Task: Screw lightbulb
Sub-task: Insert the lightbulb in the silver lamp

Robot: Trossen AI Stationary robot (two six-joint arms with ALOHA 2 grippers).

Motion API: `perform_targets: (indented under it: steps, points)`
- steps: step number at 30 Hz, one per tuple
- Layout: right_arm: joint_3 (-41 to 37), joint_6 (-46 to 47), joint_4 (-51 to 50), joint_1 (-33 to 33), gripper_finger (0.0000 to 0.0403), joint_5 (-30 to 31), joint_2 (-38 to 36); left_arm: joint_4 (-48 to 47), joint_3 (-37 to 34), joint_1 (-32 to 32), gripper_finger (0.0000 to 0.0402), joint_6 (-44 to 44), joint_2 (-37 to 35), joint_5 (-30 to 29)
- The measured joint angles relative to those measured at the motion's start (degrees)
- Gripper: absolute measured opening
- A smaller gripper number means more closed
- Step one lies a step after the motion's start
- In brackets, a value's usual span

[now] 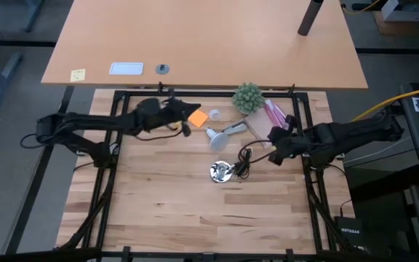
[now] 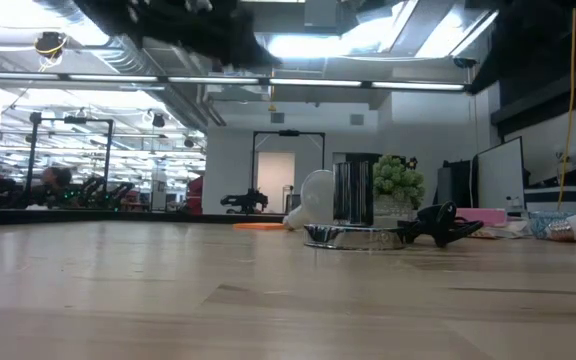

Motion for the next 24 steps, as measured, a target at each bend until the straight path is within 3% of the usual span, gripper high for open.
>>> perform_targets:
  steps: [4,11,16,24]
  points:
    - [-7.3,0.0,10.8,0.0,0.0006,-1.9,0.5,-7.2,3.8,3.7,0.0001,1.3,6.2,4.9]
    - [-16.1,0.1,30.7,0.0,0.0006,-10.2,4.7,-15.6,10.4,5.5,0.0002,6.0,16.9,5.2]
    - [-17.1,2.2,35.0,0.0,0.0006,-12.1,8.4,-15.0,12.3,5.4,0.0002,8.2,22.2,3.3]
    - [-17.2,4.4,35.8,0.0,0.0006,-12.1,11.9,-12.3,12.5,5.4,0.0002,16.2,23.9,3.0]
